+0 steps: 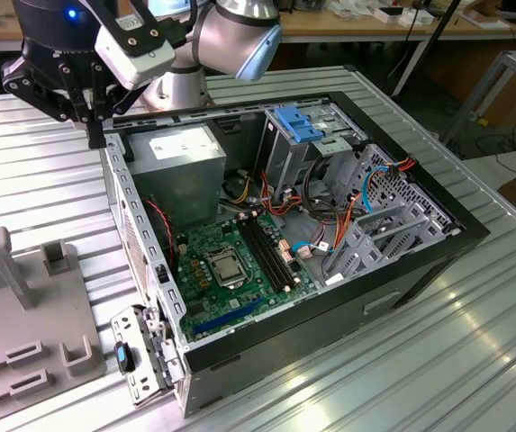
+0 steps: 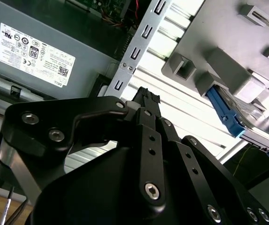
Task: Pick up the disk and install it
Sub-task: 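Reach for the disk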
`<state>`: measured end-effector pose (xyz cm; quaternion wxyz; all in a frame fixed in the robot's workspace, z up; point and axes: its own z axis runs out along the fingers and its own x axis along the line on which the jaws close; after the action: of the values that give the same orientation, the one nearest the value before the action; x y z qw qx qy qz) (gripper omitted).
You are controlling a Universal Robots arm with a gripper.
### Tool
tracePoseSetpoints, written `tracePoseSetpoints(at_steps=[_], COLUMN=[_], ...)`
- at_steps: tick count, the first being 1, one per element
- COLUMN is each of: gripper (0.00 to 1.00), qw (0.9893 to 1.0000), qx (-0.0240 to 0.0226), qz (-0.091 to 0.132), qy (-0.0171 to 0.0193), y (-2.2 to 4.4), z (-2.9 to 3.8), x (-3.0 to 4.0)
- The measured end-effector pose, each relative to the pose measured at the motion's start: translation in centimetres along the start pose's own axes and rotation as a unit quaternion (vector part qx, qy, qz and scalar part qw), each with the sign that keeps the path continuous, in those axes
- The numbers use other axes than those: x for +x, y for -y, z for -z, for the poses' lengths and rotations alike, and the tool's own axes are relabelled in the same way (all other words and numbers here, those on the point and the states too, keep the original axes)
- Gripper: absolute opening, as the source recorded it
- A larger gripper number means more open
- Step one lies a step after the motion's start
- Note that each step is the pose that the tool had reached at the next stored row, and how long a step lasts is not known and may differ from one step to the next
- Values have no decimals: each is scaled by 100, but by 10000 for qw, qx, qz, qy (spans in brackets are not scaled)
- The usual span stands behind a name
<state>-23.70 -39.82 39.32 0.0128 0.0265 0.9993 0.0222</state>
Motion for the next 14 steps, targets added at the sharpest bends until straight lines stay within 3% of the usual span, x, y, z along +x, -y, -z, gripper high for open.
tracePoseSetpoints(at_steps=[14], gripper=[11], qw=[10000], qx=[0], qz=[10], qy=[-1], y=[9], z=[4], x=[179])
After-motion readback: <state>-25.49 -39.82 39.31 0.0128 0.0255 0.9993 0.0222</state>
